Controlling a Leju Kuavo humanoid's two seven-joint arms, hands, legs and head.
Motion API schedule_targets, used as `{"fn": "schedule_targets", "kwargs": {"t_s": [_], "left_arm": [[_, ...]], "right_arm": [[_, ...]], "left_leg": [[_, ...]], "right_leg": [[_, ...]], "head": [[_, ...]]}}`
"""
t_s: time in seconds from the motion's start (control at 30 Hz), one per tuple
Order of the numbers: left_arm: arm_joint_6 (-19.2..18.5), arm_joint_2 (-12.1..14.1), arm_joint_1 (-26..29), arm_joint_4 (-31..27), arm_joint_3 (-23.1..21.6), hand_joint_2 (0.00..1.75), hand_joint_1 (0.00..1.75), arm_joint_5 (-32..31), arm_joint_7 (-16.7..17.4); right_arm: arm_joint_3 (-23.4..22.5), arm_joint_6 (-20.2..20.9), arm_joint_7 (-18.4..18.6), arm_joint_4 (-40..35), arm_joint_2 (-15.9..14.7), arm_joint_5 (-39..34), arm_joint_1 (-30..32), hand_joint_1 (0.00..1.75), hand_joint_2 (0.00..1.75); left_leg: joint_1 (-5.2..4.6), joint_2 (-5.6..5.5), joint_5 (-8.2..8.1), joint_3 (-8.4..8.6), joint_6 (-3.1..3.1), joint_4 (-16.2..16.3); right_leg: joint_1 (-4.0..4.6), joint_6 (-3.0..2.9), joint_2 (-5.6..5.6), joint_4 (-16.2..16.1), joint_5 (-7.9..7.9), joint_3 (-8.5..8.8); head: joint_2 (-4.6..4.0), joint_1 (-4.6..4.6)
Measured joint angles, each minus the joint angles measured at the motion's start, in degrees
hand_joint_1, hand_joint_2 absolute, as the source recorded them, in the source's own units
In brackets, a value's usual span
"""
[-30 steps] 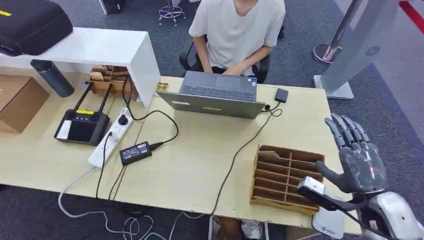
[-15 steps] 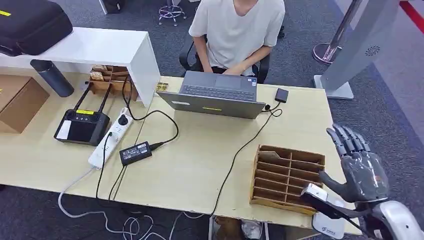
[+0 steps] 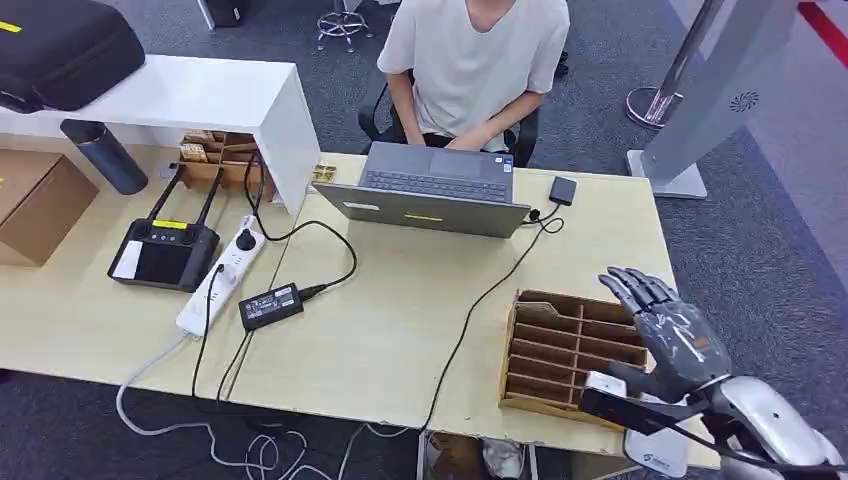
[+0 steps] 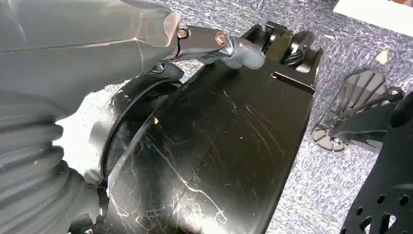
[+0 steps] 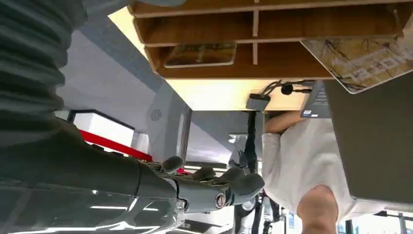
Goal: Pass the card to the sensor for recognition and then transmit it.
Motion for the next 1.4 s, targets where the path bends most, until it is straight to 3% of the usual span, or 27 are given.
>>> {"fn": "schedule_targets", "kwargs": {"t_s": [0.23,0.6,0.97,1.4], "left_arm": [[-0.6,0.0,-0.2,0.0,0.0,1.75,0.0,0.0,0.0],[-0.9,-0.2,-0.3,0.0,0.0,1.75,0.0,0.0,0.0],[-0.8,-0.2,-0.3,0.0,0.0,1.75,0.0,0.0,0.0],[-0.3,-0.2,-0.2,0.0,0.0,1.75,0.0,0.0,0.0]], "right_arm": [[4.9,0.8,-0.4,3.9,0.1,-0.1,-6.8,0.0,1.75],[9.5,1.0,-0.5,7.5,0.6,-0.7,-11.8,0.0,1.75],[11.6,1.0,0.2,8.7,0.6,-1.9,-12.7,0.0,1.75],[11.7,1.2,1.5,8.5,-2.3,-3.1,-11.4,0.0,1.75]], "left_leg": [[0.0,-0.03,0.0,-0.01,0.0,0.0],[0.0,-0.03,0.0,-0.03,0.0,0.0],[0.0,-0.04,0.0,-0.02,0.0,0.0],[-0.01,-0.03,0.0,-0.02,0.0,0.0]], "right_leg": [[0.0,0.0,-0.02,0.0,0.0,0.0],[0.0,0.0,-0.03,0.0,0.0,0.01],[0.0,0.01,-0.04,0.0,0.0,0.0],[0.0,0.01,-0.03,0.0,0.0,0.0]], "head": [[0.0,-0.02],[0.0,0.0],[0.0,-0.02],[0.0,0.0]]}}
